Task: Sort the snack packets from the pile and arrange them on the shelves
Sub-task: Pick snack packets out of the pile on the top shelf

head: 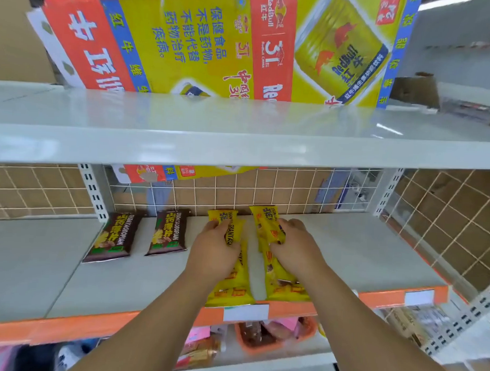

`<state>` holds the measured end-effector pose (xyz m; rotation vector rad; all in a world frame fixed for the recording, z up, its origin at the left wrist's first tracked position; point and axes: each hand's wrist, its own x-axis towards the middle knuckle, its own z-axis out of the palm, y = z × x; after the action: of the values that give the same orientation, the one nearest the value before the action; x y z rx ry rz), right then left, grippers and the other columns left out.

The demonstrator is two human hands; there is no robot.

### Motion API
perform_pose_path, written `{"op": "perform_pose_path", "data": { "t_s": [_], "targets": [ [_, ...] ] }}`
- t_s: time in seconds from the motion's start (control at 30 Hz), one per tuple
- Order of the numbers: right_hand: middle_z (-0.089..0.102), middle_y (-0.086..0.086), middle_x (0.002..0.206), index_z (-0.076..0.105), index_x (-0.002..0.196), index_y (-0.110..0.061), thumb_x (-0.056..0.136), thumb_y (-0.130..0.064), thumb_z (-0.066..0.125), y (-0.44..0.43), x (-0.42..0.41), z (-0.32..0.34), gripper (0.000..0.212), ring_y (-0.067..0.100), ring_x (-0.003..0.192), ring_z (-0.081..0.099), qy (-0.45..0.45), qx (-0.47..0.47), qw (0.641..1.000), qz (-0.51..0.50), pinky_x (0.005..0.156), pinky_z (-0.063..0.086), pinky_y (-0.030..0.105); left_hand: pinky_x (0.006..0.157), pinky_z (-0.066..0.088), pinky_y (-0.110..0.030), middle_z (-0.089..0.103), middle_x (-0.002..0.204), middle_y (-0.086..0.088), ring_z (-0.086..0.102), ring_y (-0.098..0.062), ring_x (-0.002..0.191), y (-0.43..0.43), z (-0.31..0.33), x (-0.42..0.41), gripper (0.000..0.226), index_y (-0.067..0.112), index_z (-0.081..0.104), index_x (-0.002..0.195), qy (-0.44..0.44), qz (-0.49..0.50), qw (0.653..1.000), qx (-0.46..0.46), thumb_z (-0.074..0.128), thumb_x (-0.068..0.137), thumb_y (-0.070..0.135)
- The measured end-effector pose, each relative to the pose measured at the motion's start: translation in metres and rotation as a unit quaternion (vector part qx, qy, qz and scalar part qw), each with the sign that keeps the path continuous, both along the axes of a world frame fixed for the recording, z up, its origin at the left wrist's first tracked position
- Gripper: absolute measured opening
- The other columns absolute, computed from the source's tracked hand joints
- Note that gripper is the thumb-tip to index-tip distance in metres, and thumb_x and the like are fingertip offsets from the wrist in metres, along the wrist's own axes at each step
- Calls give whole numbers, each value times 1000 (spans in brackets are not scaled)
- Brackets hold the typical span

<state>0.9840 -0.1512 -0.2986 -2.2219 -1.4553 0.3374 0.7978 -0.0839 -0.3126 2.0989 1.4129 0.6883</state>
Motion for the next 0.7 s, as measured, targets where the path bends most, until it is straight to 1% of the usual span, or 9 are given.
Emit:
{"op": "perform_pose_path", "data": {
  "t_s": [0.1,0.17,0.27,0.37,0.43,0.5,0.6,0.67,0.7],
  "targets": [
    [44,4,141,47,146,-27,82,-35,61,21,12,-6,66,34,117,55,-13,4,1000,7,96,50,40,98,44,-30,46,151,-7,55,-28,125,12,-3,13,61,19,50,149,14,14,1000,22,64,90,28],
    [44,4,141,47,147,-27,83,-34,64,37,18,-5,66,33,120,55,-19,10,1000,13,96,50,40,93,46,-32,53,140,-7,59,-30,119,24,0,20,54,21,57,142,19,14,999,46,64,88,28],
    [49,5,128,53,137,-33,78,-35,63,65,27,-6,60,35,111,59,-28,34,999,28,90,54,41,90,51,-38,57,126,-7,61,-33,112,50,3,33,47,25,60,135,6,24,998,64,63,88,27],
    [52,7,123,56,131,-32,79,-35,62,94,33,-8,52,36,111,60,-42,54,997,31,91,53,41,92,51,-38,58,121,-11,60,-34,112,79,2,45,47,27,59,136,24,33,996,84,60,90,25],
    [50,8,134,52,138,-28,82,-34,64,112,34,-10,58,37,117,56,-62,52,996,26,96,50,39,97,48,-39,58,125,-14,57,-36,118,98,-1,55,46,24,55,139,65,41,993,86,56,93,23],
    [45,10,143,47,143,-25,85,-35,64,126,34,-17,61,38,122,52,-87,37,995,25,100,46,40,101,45,-41,52,137,-15,53,-37,124,112,-11,66,44,20,47,144,144,49,985,81,49,100,26],
    [28,9,159,35,152,-27,93,-43,58,137,34,-39,65,40,131,44,-109,-20,993,36,104,42,44,107,42,-47,29,158,-16,42,-41,135,119,-38,78,53,20,30,153,238,54,968,66,37,103,38],
    [16,5,165,26,156,-30,95,-50,54,141,36,-52,70,40,135,39,-111,-42,992,34,105,41,46,109,39,-52,10,167,-13,29,-43,144,120,-51,81,61,24,19,159,245,56,967,43,35,103,41],
    [13,4,166,24,157,-30,94,-52,52,143,37,-55,72,39,136,39,-109,-42,993,33,105,41,46,110,39,-52,6,169,-9,26,-43,146,121,-53,82,64,25,16,160,240,57,968,37,35,102,43]
  ]
}}
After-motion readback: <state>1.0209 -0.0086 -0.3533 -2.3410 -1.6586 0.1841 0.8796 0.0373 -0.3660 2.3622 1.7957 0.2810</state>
